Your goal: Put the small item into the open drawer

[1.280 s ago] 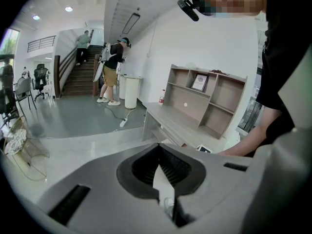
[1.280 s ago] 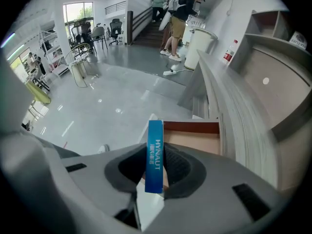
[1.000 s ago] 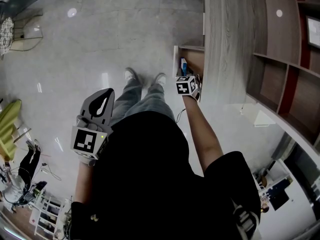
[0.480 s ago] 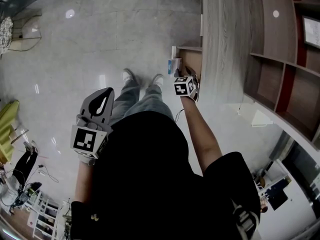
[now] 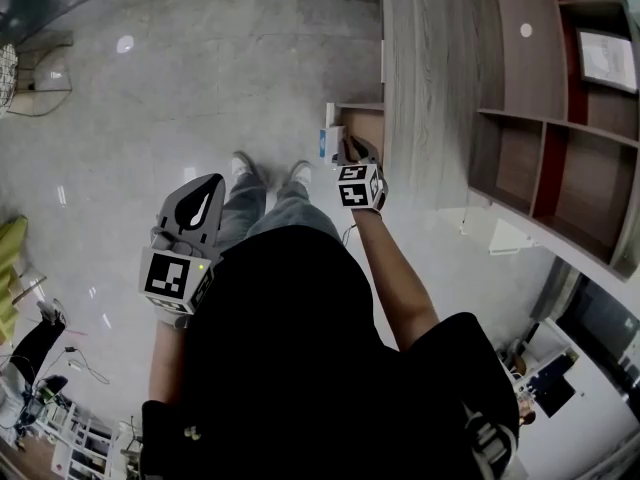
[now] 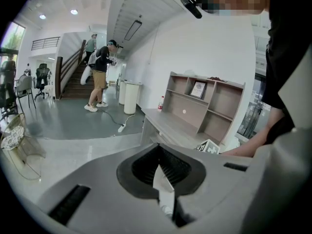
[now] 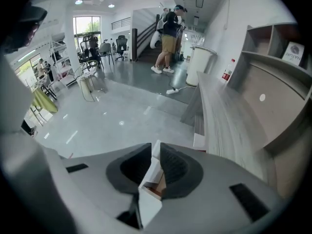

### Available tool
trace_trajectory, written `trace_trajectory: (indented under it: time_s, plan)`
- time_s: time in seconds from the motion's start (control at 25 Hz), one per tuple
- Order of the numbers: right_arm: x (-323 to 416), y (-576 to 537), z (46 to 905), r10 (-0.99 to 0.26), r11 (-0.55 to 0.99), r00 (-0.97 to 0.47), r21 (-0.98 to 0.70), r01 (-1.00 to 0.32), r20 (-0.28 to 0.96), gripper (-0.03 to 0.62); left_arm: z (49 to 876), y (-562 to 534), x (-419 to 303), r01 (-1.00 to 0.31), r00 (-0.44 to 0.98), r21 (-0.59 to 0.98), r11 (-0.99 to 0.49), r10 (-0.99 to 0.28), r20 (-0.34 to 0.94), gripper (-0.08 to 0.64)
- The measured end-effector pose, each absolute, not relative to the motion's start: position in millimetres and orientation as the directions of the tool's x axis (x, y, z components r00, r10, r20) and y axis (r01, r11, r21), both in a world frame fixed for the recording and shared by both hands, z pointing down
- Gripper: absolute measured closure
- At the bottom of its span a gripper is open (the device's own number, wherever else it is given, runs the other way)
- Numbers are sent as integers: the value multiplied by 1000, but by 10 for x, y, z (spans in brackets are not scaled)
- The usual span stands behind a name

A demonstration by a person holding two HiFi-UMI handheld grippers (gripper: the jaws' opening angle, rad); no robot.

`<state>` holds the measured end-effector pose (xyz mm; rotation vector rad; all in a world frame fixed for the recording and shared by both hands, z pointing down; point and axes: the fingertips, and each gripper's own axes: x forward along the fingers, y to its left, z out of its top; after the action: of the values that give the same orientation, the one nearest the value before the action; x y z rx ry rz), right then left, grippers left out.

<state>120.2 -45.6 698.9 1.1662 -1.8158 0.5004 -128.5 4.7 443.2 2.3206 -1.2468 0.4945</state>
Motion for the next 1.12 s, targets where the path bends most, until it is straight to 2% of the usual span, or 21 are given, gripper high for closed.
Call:
trace_trajectory:
  time_s: [0.16,0.44,0.76,1.12]
  plan:
    - [1127,-512,6611,-556,480,-193,123,-869,809,553,4379,-13,-1245,-842,534,224,-491,-695,482,558]
    - [1050,-562,5936,-627,477,-258,101,-873,735,560,4309,-126,-1170,-836,546,229,-498,-718,432,558]
    - [946,-698,4951,-749,487,-348,112,-866,564,561,4167,-339,-1196,-836,548,231,-497,-754,362,558]
    - [959,-722,4154,-820,473,-385,122,-872,423,563,3957,-502,-1198,-821,571,217,-528,-762,305,558]
